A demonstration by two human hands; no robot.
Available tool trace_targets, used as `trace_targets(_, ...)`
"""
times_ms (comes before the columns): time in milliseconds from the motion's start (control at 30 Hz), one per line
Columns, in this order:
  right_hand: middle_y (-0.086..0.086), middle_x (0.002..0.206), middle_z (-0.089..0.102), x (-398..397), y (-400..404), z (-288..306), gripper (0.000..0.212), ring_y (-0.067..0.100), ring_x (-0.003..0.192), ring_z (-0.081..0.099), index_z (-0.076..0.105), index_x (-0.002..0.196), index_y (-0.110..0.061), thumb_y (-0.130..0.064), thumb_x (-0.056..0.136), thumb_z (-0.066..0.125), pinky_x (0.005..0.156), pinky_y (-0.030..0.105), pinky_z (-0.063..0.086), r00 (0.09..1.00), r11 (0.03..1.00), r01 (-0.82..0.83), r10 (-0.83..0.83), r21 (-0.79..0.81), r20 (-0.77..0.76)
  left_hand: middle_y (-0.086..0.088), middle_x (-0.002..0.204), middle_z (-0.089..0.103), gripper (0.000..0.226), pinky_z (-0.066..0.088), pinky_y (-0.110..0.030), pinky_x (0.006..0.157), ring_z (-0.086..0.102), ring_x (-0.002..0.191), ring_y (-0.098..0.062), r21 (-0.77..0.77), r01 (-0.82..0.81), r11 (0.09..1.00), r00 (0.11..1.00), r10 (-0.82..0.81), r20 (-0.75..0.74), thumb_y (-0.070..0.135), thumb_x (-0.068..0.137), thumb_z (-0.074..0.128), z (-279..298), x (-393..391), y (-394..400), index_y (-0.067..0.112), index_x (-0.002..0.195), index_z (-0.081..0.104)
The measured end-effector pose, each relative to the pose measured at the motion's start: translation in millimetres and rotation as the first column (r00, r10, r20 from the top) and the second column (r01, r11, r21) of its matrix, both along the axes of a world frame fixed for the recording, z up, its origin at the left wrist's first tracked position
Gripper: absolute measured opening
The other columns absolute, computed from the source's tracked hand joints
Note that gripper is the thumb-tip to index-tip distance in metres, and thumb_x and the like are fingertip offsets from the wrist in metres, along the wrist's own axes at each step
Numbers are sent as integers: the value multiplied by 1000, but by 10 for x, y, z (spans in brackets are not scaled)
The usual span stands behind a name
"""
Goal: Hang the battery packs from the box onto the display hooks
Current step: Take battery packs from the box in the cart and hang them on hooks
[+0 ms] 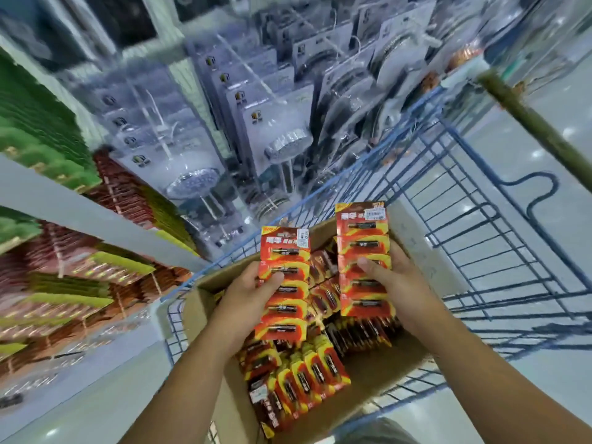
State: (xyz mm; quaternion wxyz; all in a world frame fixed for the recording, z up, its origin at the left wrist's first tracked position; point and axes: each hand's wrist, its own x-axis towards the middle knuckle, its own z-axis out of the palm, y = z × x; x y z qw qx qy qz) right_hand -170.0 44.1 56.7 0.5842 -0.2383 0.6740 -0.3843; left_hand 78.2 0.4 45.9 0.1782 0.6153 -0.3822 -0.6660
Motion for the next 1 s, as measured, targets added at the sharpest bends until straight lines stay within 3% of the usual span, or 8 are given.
trace_targets(167, 3, 115, 79, 338, -102, 701, 31, 27, 104, 77, 68, 124, -33, -34, 93, 72, 97, 55, 57, 994, 992, -91, 95, -82, 56, 3, 107, 80, 32, 61, -48, 87, 79, 94, -20, -165, -172, 971, 985, 165, -56, 47, 93, 66, 720, 435, 99, 31, 120, 67)
trace_targets(300, 7, 109, 80, 883, -318, 1302, 38, 29, 98, 78, 67, 127, -20, -36, 91, 66, 81, 44, 61, 976, 975, -153, 174, -163, 129, -2, 106, 80, 32, 61, -49, 85, 78, 95, -27, -298, -306, 904, 951, 278, -132, 41, 94, 66, 1304, 815, 151, 27, 122, 68)
trace_targets(400, 4, 105, 81, 1322, -454, 1712, 26, 25, 94, 79, 69, 123, -20, -28, 99, 63, 73, 37, 64, 958, 952, -205, 242, -226, 151, -8, 103, 79, 41, 59, -48, 76, 77, 89, -34, -311, -437, 844, 896, 379, -229, 41, 94, 71, 1709, 1114, 197, 18, 128, 66)
trace_targets(600, -5, 87, 81, 2180, -580, 2462, 23, 6, 74, 77, 70, 118, -18, -25, 98, 62, 57, 20, 58, 905, 872, -334, 403, -359, 137, -6, 99, 81, 21, 64, -47, 72, 79, 86, -30, -406, -644, 649, 764, 571, -299, 34, 98, 61, 2521, 1720, 378, 26, 116, 68)
trace_targets(667, -3, 90, 82, 2426, -579, 2678, 29, 11, 80, 79, 72, 117, -22, -33, 90, 68, 69, 31, 62, 883, 836, -374, 454, -401, 122, -6, 98, 81, 20, 62, -54, 82, 79, 87, -31, -430, -700, 570, 711, 615, -341, 32, 97, 62, 2768, 1915, 438, 26, 115, 68)
trace_targets(733, 3, 101, 82, 2655, -575, 2875, 52, 22, 92, 79, 75, 116, -24, -46, 70, 76, 84, 45, 61, 869, 805, -396, 484, -441, 103, -5, 99, 81, 22, 60, -57, 87, 79, 88, -30, -443, -737, 511, 671, 632, -387, 35, 94, 64, 3004, 2087, 480, 28, 114, 67)
trace_targets(767, 5, 102, 81, 2763, -573, 2969, 55, 25, 92, 79, 75, 115, -23, -47, 66, 77, 85, 46, 61, 864, 793, -400, 493, -459, 99, -3, 99, 81, 21, 60, -56, 88, 79, 88, -29, -455, -744, 489, 662, 633, -402, 36, 94, 64, 3102, 2166, 487, 29, 114, 67)
trace_targets(1000, -3, 99, 82, 3267, -711, 3457, 22, 23, 89, 80, 68, 117, -33, -44, 98, 63, 85, 48, 63, 871, 757, -382, 486, -531, 67, 10, 98, 81, 18, 63, -38, 70, 80, 86, -16, -556, -732, 394, 658, 620, -428, 41, 100, 59, 3538, 2453, 350, 41, 117, 65)
